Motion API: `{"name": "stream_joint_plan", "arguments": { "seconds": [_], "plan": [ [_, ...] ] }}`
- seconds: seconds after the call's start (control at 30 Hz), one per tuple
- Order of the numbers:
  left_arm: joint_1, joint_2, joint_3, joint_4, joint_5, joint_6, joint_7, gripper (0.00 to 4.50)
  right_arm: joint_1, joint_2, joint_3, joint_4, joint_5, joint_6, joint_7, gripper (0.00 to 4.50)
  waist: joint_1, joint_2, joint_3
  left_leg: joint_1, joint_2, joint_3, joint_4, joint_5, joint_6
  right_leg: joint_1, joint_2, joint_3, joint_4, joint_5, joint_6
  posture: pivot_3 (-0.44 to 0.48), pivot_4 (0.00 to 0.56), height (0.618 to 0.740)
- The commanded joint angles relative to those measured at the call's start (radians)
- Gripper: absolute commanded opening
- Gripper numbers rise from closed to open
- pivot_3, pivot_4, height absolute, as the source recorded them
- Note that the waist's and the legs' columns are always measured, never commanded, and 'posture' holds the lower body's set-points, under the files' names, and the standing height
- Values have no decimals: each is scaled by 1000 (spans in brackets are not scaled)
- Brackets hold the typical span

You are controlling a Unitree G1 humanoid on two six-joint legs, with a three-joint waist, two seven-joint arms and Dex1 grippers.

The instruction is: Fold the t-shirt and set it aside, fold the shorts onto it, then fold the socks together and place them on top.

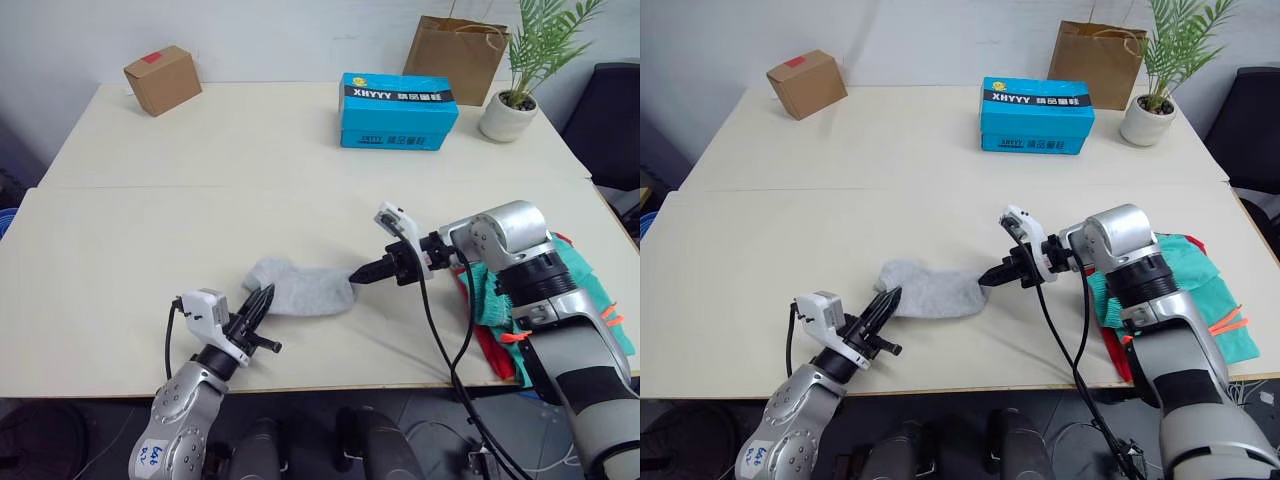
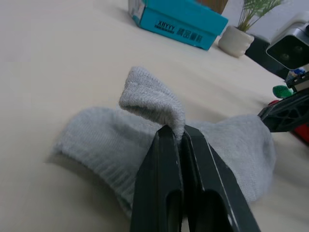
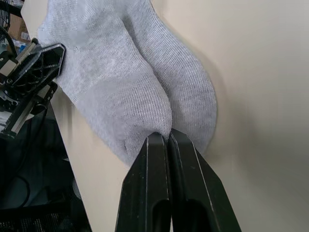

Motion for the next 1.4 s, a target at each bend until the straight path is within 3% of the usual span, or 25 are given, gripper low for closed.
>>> {"name": "stream_joint_plan", "arguments": {
  "seconds": [0.03, 0.73, 0.83, 1.07, 1.1, 1.2, 1.23, 1.33, 1.4],
  "plan": [
    [-9, -7, 18, -33, -22, -15, 20, 0, -17, -21, -25, -44, 26, 14, 36, 35, -1, 0, 0, 0, 0, 0, 0, 0, 0, 0, 0, 0, 0, 0, 0, 0, 150, 740],
    [-37, 20, -10, 38, -11, -4, 14, 0, -8, 51, -27, 51, -43, -70, 13, 35, 2, 1, 0, 0, 0, 0, 0, 0, 0, 0, 0, -1, -1, 0, 0, 0, 150, 740],
    [-23, 30, -20, 42, 4, 1, 12, 694, 14, 47, -45, 51, -78, -147, -19, 624, 1, 1, 0, 0, 0, 0, 0, 0, 0, 0, 0, 0, -1, 0, 0, 0, 150, 740],
    [84, 99, 70, -37, -54, 1, -36, 2798, 73, -57, -104, -52, -59, -240, 58, 2989, 1, 1, 1, -1, 0, 0, -1, -1, 0, 0, 0, -1, -3, 0, 0, 0, 150, 740],
    [104, 123, 91, -50, -76, 4, -61, 2815, 90, -69, -124, -69, -54, -265, 67, 3281, 0, 1, 1, -1, 1, 0, -1, -1, 0, 0, 0, -1, -3, 0, 0, 0, 150, 740],
    [181, 234, 173, -82, -163, 50, -163, 2815, 166, -103, -172, -157, -43, -386, 120, 3281, 2, 2, 1, 0, 1, 0, -2, -1, -1, 0, 1, -1, -5, 0, 0, 0, 150, 740],
    [212, 289, 216, -87, -189, 60, -217, 2815, 204, -92, -205, -208, -25, -440, 129, 3095, 2, 2, 1, 0, 1, 0, -3, -1, -1, 0, 1, -1, -5, 0, 0, 0, 150, 740],
    [242, 398, 290, -86, -253, 65, -327, 2815, 286, -42, -254, -322, 11, -532, 121, 2275, 0, 5, 3, 0, 2, 0, -4, -2, -3, 0, 2, -1, -7, 0, 0, 0, 150, 740],
    [172, 450, 304, -71, -282, 77, -352, 2403, 356, 40, -253, -411, 16, -598, 66, 1538, 2, 5, 3, 0, 2, 0, -4, -2, -3, 0, 3, -1, -7, 0, 0, 0, 150, 740]
  ]
}}
